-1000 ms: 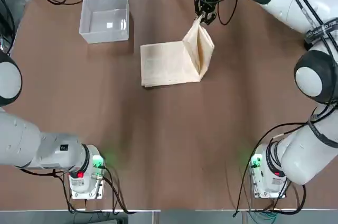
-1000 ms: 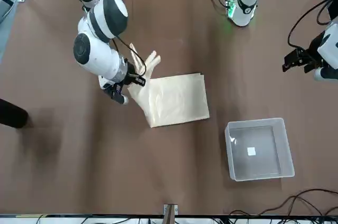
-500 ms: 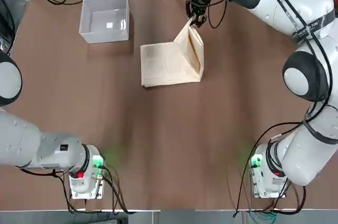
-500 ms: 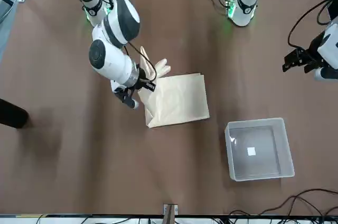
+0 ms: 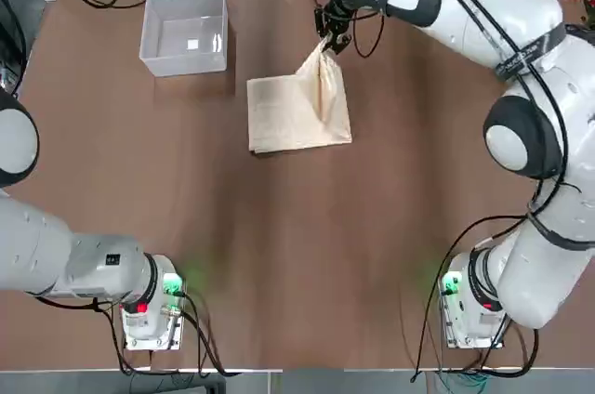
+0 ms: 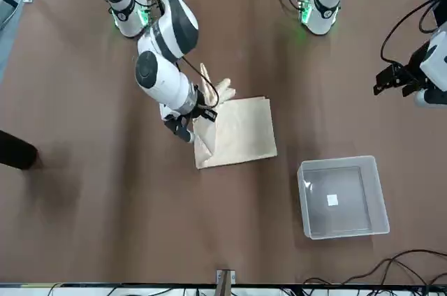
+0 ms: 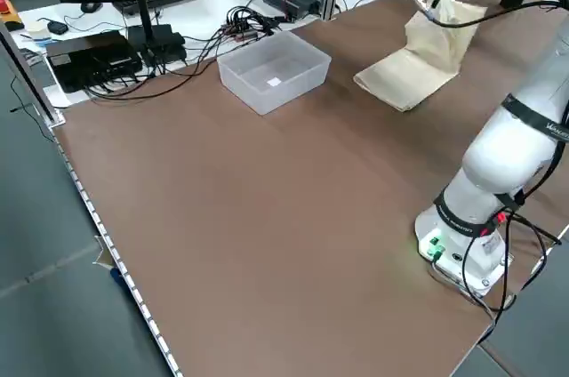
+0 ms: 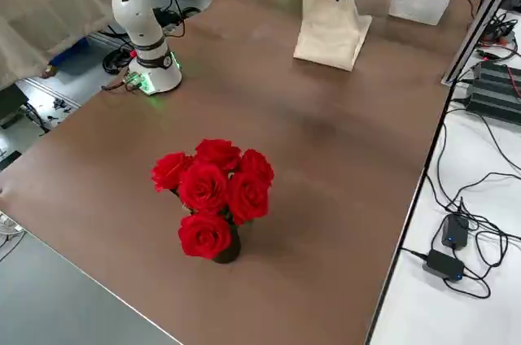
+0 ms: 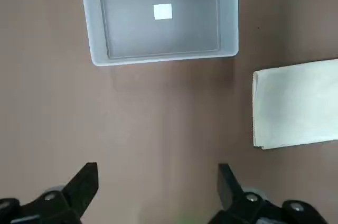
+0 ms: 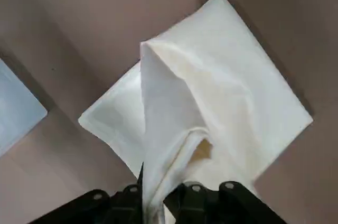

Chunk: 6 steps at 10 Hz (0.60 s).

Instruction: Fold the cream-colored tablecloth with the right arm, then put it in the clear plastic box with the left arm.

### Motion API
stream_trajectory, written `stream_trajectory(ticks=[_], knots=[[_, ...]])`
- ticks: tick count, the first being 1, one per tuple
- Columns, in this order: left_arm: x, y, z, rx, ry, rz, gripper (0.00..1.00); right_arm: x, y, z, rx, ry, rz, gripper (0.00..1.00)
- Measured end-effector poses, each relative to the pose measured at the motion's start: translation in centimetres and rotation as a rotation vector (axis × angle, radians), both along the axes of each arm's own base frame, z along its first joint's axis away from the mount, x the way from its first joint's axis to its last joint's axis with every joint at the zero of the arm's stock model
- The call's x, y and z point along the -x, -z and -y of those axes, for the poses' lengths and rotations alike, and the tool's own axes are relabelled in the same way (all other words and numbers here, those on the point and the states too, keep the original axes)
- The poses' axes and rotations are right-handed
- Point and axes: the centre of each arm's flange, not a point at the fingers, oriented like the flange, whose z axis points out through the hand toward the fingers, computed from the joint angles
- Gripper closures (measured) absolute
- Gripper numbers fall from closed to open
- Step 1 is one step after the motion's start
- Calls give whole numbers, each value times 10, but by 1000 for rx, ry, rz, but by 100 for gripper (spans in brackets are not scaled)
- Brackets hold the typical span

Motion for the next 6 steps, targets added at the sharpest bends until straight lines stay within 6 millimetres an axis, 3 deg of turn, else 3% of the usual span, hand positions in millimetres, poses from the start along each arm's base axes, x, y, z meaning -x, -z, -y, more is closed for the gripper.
stream_trajectory(ticks=[6], knots=[[0, 0, 0, 0, 0, 0, 0, -4, 17, -8, 9, 13, 3, 92]])
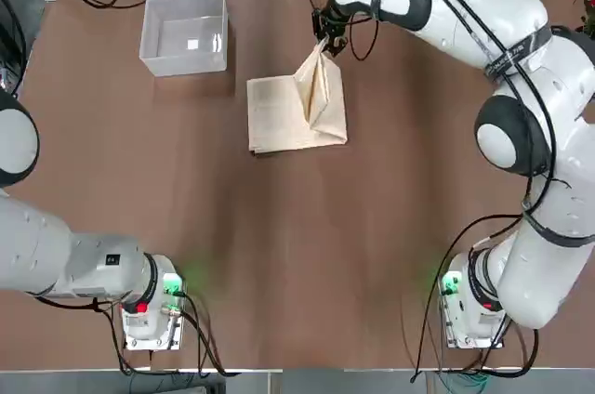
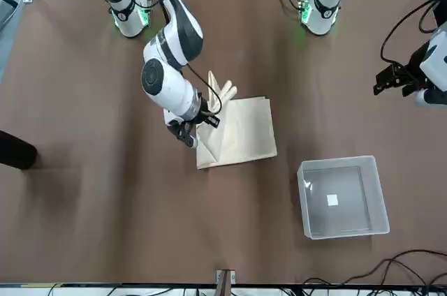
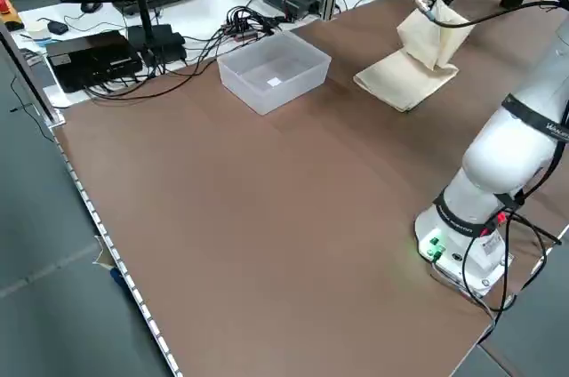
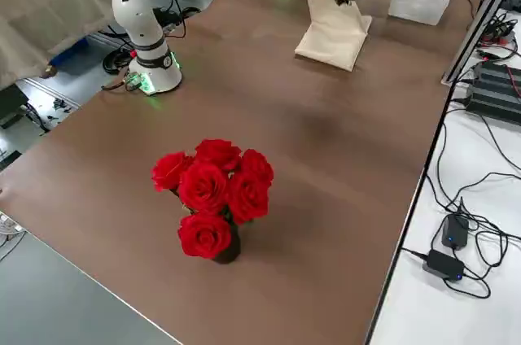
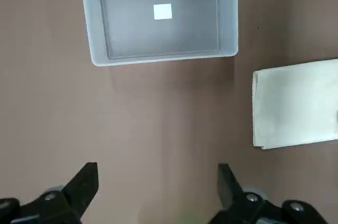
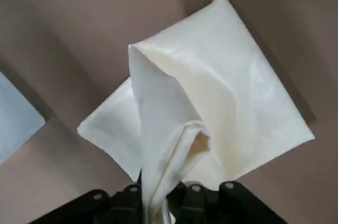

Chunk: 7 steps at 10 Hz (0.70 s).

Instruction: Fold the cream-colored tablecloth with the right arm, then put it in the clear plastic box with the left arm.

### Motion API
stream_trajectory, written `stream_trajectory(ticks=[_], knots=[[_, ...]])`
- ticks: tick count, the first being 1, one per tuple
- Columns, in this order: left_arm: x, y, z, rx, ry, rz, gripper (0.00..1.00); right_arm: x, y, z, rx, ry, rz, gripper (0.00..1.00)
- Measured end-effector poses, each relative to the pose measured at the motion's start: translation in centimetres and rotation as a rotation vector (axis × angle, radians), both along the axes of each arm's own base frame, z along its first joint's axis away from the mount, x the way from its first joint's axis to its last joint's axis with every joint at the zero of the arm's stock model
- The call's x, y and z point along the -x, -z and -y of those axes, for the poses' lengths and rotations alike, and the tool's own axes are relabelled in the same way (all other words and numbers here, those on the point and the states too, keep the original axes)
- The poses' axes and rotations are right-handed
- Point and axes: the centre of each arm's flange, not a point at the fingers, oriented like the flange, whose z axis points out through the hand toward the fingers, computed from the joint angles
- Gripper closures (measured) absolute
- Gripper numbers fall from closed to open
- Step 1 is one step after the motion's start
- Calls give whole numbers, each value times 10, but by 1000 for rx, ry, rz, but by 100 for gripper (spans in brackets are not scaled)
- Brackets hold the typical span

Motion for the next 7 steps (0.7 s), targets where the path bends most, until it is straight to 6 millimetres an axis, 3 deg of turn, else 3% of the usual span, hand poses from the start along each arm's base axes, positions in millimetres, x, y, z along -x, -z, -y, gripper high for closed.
stream_trajectory(ticks=[7], knots=[[0, 5, 2, 0, 3, -9, 0, 2, 23, -4, 20, -89, 9, 92]])
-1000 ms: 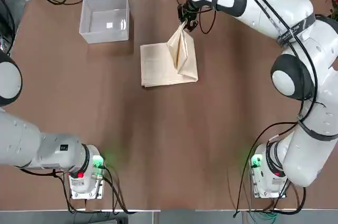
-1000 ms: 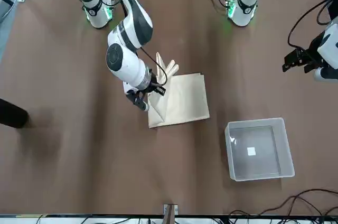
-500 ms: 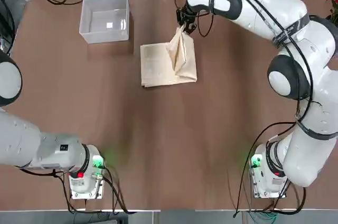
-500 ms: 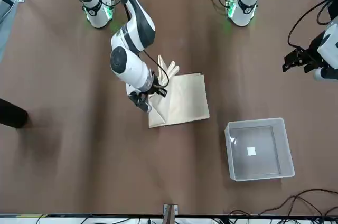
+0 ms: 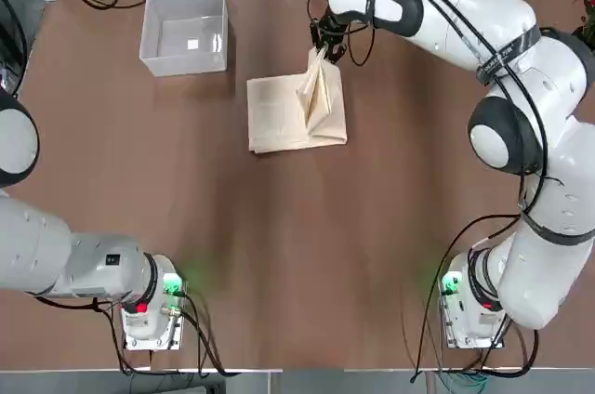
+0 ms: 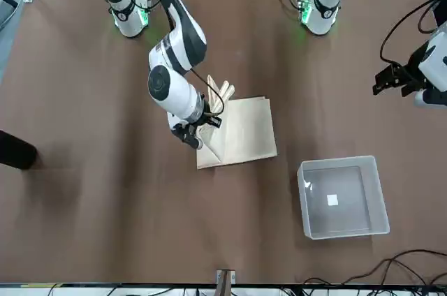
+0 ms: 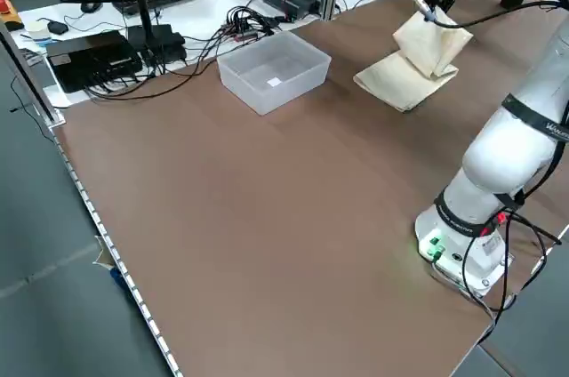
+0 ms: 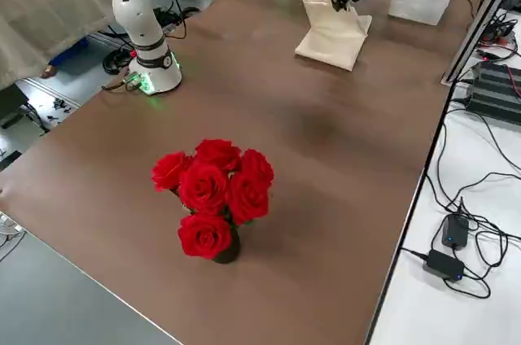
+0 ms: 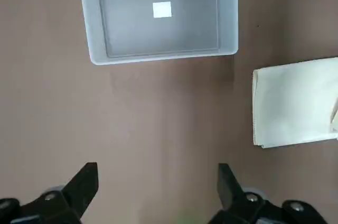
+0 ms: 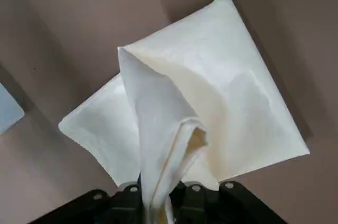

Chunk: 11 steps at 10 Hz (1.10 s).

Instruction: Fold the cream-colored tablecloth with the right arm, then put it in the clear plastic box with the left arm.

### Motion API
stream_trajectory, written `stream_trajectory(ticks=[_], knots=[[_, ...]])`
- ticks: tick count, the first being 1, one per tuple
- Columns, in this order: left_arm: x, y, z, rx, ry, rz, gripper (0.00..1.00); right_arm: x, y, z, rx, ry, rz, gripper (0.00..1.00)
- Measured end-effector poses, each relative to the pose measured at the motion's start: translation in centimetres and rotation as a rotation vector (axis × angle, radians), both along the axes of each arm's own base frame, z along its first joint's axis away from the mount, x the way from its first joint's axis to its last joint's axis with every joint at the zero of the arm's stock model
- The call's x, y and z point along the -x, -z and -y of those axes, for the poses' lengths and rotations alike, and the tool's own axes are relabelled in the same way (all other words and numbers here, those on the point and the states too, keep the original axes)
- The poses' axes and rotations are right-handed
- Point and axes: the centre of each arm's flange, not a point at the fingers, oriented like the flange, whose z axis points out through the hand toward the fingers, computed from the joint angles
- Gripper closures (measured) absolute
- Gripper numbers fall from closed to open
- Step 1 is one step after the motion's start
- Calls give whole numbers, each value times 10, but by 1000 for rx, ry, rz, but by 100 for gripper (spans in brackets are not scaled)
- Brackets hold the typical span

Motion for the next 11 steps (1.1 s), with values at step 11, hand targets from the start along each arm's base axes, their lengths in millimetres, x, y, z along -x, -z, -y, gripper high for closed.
stream_trajectory(ticks=[11], knots=[[0, 1, 1, 0, 2, -3, 0, 19, 59, -29, 68, -58, 3, 92]])
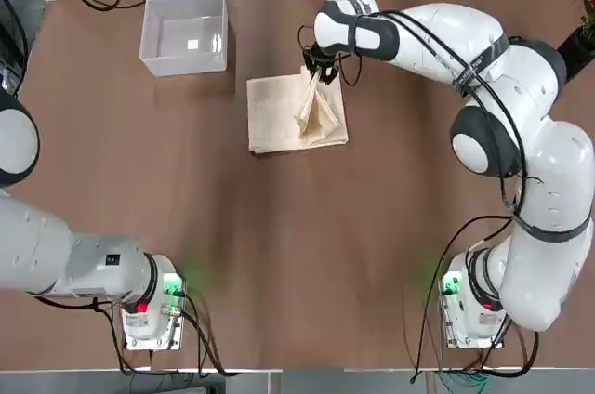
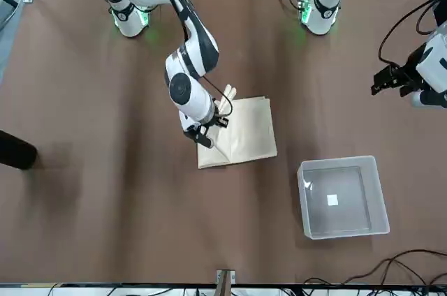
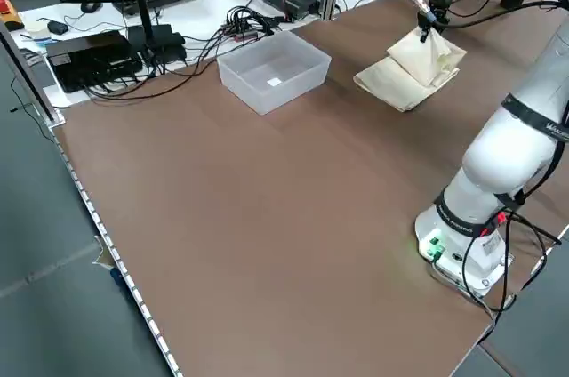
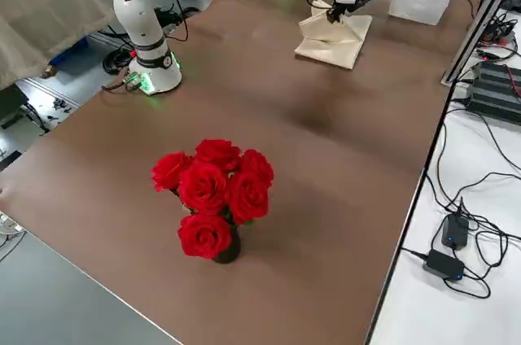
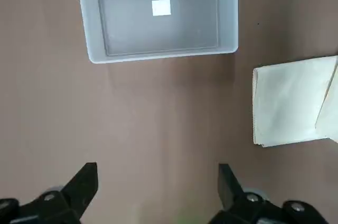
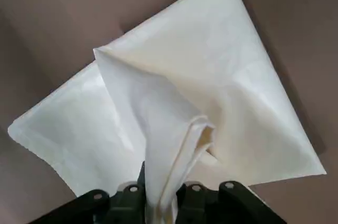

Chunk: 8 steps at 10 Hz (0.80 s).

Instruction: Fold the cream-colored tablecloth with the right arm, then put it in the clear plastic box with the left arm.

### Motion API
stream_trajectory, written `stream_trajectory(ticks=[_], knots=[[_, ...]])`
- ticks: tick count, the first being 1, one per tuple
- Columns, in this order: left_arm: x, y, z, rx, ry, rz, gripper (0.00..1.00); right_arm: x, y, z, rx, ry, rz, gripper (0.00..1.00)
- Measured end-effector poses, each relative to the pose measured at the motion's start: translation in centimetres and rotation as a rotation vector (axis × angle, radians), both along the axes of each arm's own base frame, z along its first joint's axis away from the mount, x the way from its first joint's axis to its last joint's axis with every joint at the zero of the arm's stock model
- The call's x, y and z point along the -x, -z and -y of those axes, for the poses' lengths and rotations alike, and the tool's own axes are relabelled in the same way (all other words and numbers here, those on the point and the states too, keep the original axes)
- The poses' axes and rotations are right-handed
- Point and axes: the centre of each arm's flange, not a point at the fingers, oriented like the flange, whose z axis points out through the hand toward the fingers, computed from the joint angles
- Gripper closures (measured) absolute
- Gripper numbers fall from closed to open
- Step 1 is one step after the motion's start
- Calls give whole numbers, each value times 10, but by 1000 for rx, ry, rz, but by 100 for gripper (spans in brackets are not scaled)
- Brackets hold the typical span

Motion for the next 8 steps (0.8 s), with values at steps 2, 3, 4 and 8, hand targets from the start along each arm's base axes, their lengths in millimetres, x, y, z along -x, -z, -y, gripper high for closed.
stream_trajectory(ticks=[2, 3, 4, 8], knots=[[0, 0, 1, 0, 1, 0, 0, 0, 4, 0, 4, 0, -3, 92], [0, 0, 1, 0, 2, 1, 0, 0, 7, 1, 7, 1, -5, 92], [0, 0, 1, 0, 2, 1, 0, 0, 8, 0, 7, 1, -4, 92], [0, 0, 1, 0, 2, 1, 0, 7, -2, -17, -6, -14, 9, 92]])
